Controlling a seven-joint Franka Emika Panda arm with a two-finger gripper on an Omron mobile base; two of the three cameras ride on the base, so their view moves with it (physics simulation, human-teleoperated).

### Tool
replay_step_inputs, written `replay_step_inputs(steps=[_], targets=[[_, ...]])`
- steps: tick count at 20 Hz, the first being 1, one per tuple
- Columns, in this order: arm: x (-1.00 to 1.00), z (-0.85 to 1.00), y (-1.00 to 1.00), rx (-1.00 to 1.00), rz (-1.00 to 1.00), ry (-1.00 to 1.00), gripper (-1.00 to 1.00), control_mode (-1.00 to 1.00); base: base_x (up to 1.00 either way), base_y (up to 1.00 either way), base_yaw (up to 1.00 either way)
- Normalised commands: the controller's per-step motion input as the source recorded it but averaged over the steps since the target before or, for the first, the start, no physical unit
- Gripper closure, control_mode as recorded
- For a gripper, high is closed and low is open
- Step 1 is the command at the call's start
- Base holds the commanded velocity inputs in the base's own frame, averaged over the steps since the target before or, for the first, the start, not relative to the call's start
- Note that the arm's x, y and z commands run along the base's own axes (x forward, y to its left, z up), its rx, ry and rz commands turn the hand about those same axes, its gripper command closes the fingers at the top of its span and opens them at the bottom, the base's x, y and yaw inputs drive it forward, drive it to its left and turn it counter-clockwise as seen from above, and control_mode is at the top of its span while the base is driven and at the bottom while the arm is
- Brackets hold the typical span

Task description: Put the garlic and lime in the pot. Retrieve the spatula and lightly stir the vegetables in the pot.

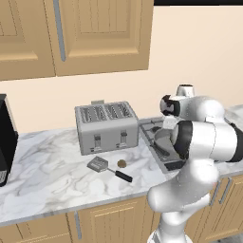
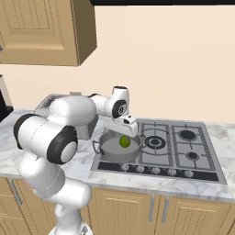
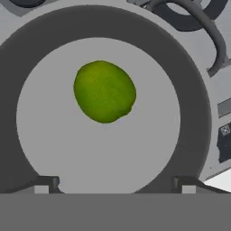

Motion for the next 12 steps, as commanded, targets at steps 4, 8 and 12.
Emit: replay_step_inputs(steps=[4, 8, 12], targets=[[-0.76, 0.42, 0.34, 0.00, 0.13, -0.11, -1.00, -1.00, 0.00, 0.00, 0.00], [-0.56, 0.36, 0.63, 0.00, 0.22, -0.06, -1.00, -1.00, 0.00, 0.00, 0.00], [-0.42, 0.17, 0.79, 0.00, 0.27, -0.03, -1.00, -1.00, 0.00, 0.00, 0.00]])
